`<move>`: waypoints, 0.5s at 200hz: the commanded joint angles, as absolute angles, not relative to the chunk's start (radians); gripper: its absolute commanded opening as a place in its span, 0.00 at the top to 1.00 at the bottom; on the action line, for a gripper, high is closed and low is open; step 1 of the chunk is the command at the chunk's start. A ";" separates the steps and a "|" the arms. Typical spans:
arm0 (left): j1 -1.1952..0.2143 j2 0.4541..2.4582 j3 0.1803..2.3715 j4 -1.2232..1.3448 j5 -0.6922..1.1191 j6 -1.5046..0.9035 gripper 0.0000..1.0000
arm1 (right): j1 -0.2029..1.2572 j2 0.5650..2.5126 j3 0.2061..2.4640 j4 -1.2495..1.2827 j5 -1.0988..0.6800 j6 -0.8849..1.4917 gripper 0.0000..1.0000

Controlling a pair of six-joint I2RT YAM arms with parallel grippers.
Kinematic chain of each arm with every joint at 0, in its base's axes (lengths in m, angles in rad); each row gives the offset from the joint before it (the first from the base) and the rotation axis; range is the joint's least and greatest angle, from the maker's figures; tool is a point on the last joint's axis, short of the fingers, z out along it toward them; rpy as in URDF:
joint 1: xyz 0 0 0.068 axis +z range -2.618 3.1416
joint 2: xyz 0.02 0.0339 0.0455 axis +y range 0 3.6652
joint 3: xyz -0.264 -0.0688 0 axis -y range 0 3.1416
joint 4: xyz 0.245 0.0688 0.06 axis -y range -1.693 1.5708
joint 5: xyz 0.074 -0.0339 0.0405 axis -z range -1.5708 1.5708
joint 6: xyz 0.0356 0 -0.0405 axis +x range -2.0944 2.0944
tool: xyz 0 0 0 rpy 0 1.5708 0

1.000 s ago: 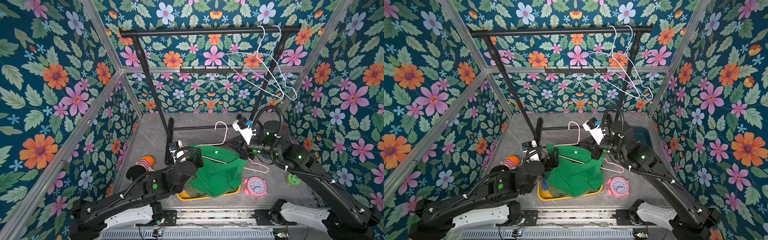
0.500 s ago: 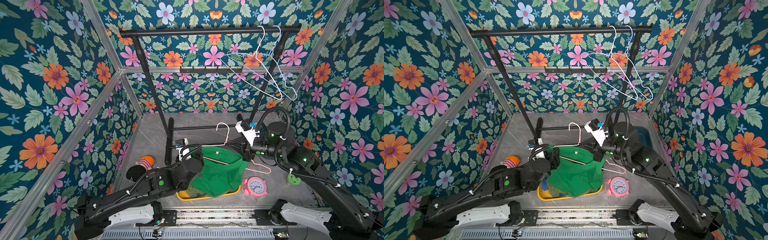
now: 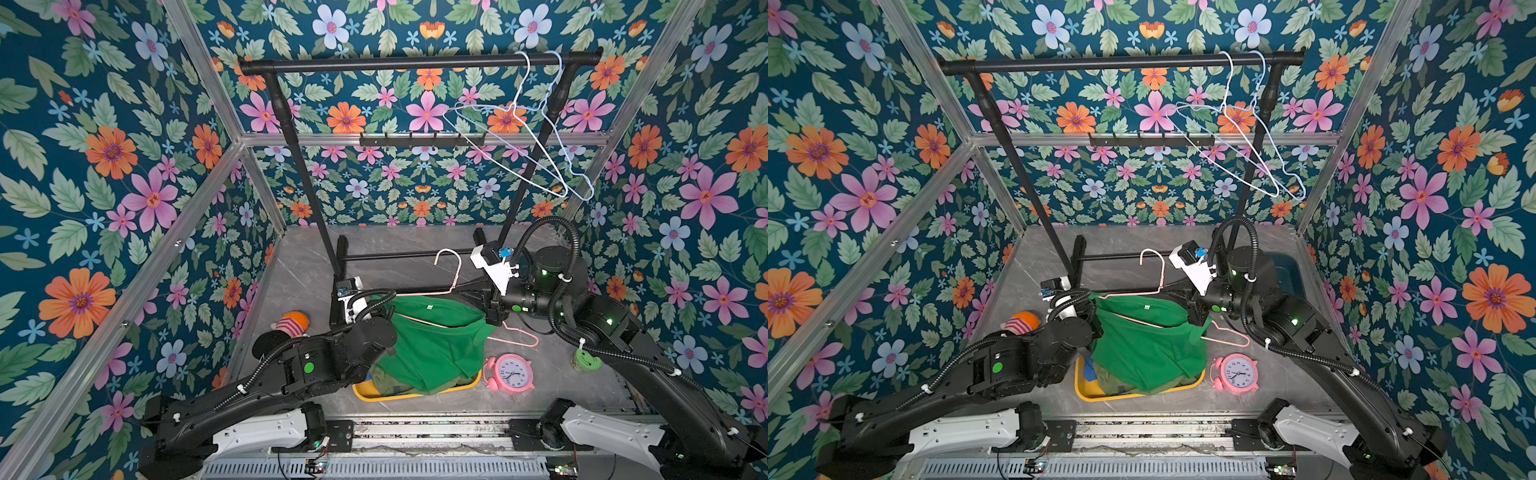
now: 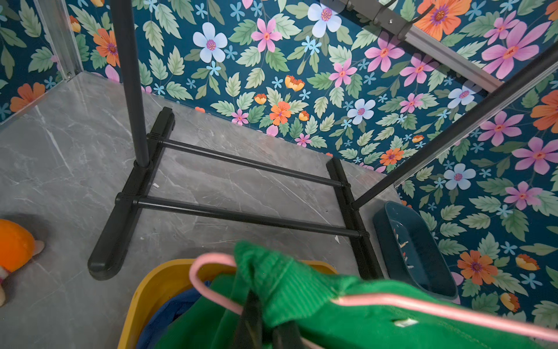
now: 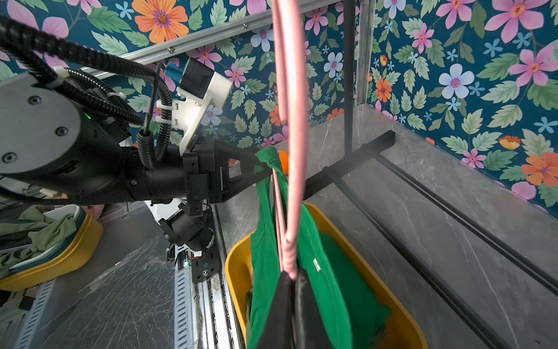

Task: Remove the clothespins securing tank tops to the hanger
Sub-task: Remove the tank top from the hanger.

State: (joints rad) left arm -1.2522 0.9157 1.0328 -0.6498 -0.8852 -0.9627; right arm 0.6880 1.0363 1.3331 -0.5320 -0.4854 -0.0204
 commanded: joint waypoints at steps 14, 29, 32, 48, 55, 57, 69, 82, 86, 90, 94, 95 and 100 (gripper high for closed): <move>-1.253 0.890 1.040 -0.752 -0.963 -1.054 1.00 | 0.689 1.009 1.327 -0.518 -0.488 -0.027 1.00; -1.253 0.879 1.043 -0.800 -0.982 -1.098 1.00 | 0.688 0.997 1.324 -0.519 -0.496 -0.023 1.00; -1.253 0.876 1.044 -0.809 -0.984 -1.106 1.00 | 0.688 0.994 1.323 -0.519 -0.497 -0.022 1.00; -1.253 0.857 1.044 -0.837 -0.999 -1.135 1.00 | 0.688 0.976 1.313 -0.513 -0.504 -0.018 1.00; -1.254 0.849 1.042 -0.841 -1.005 -1.144 1.00 | 0.689 0.966 1.308 -0.511 -0.506 -0.016 1.00; -1.253 0.847 1.041 -0.841 -1.006 -1.149 1.00 | 0.689 0.964 1.306 -0.510 -0.506 -0.017 1.00; -1.253 0.832 1.037 -0.877 -1.016 -1.168 1.00 | 0.689 0.949 1.300 -0.510 -0.510 -0.017 1.00; -1.253 0.817 1.028 -0.866 -1.016 -1.164 1.00 | 0.689 0.933 1.294 -0.502 -0.511 -0.010 1.00; -1.253 0.814 1.025 -0.857 -1.012 -1.156 1.00 | 0.688 0.929 1.291 -0.497 -0.513 -0.009 1.00; -1.253 0.812 1.022 -0.855 -1.009 -1.144 1.00 | 0.689 0.926 1.289 -0.491 -0.516 -0.005 1.00; -1.253 0.811 1.019 -0.830 -1.007 -1.135 1.00 | 0.688 0.924 1.288 -0.485 -0.519 -0.002 1.00; -1.253 0.811 1.019 -0.824 -1.007 -1.133 1.00 | 0.688 0.924 1.288 -0.484 -0.519 -0.002 1.00; -1.253 0.814 1.016 -0.817 -1.005 -1.131 1.00 | 0.688 0.925 1.285 -0.476 -0.525 0.002 1.00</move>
